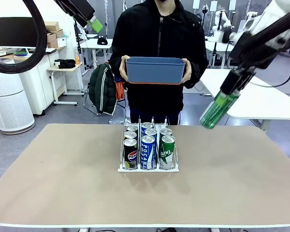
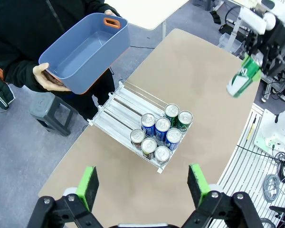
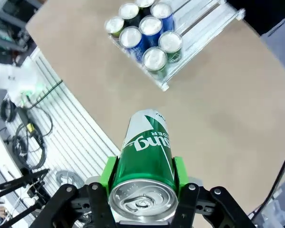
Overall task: Fill the beverage cans into the dispenser.
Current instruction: Place the picked Sprite in the line of the Automatic Can Dispenser with the same cans.
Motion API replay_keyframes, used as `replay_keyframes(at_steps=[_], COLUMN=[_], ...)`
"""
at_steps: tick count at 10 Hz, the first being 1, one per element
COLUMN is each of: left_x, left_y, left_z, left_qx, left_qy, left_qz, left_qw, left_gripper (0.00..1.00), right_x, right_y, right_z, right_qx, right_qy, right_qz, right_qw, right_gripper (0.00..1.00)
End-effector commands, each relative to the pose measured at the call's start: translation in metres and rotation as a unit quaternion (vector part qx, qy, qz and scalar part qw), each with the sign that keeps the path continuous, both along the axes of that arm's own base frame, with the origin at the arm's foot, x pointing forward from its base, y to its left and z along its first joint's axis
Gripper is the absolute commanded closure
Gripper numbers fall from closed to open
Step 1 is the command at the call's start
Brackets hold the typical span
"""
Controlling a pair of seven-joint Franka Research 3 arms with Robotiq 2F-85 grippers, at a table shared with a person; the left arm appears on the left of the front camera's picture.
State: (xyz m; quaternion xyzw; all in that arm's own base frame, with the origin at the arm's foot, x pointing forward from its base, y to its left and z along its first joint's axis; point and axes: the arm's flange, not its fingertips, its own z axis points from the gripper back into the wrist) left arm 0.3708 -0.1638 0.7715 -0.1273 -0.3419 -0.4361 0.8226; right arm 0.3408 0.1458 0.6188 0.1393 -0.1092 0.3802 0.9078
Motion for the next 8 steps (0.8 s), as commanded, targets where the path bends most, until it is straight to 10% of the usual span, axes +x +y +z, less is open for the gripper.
replay_keyframes(at_steps=[1, 7, 8], left_x=[0.0, 0.0, 0.0], left_y=[0.001, 0.001, 0.001], left_z=[-0.001, -0.001, -0.001], left_qx=[-0.001, -0.001, -0.001], left_qy=[-0.001, -0.001, -0.001], left_qz=[0.002, 0.002, 0.002], left_qw=[1.0, 1.0, 1.0], left_gripper=[0.0, 0.0, 0.0], right_x=[0.002, 0.022, 0.016], right_y=[0.012, 0.047, 0.043], right_z=[-0.019, -0.087, -0.078], right_qx=[-0.011, -0.064, -0.041], right_qy=[-0.005, -0.056, -0.008], right_qz=[0.034, 0.106, 0.084], right_qw=[0.999, 0.991, 0.996], right_gripper=[0.42, 0.42, 0.42])
